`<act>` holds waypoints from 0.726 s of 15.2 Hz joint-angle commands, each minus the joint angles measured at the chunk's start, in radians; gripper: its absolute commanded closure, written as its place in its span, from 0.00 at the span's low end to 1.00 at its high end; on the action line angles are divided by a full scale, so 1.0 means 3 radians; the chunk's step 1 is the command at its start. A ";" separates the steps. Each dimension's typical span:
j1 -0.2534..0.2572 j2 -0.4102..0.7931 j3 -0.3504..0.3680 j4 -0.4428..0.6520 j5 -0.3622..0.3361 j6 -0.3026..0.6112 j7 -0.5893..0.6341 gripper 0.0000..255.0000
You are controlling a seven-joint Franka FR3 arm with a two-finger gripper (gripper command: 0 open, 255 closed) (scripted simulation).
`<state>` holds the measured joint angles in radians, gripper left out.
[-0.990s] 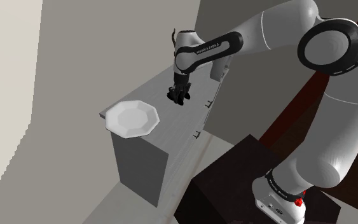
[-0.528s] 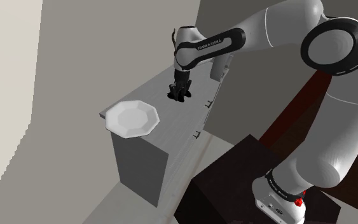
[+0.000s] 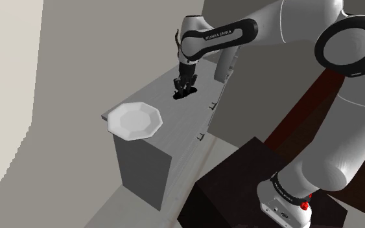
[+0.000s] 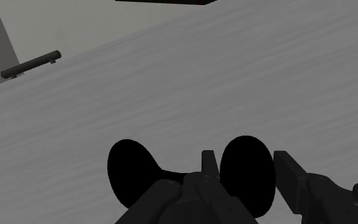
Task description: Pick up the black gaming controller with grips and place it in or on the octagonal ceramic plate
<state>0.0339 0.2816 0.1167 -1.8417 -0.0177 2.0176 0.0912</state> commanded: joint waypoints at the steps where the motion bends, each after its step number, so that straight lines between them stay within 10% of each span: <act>1: 0.0000 -0.0046 0.0003 0.0040 0.0006 -0.0087 -0.0001 1.00; 11: 0.0277 0.0010 0.0167 0.0265 -0.0001 -0.0252 0.0435 1.00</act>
<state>0.1023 0.2817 0.1585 -1.7682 -0.0177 1.9446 0.1976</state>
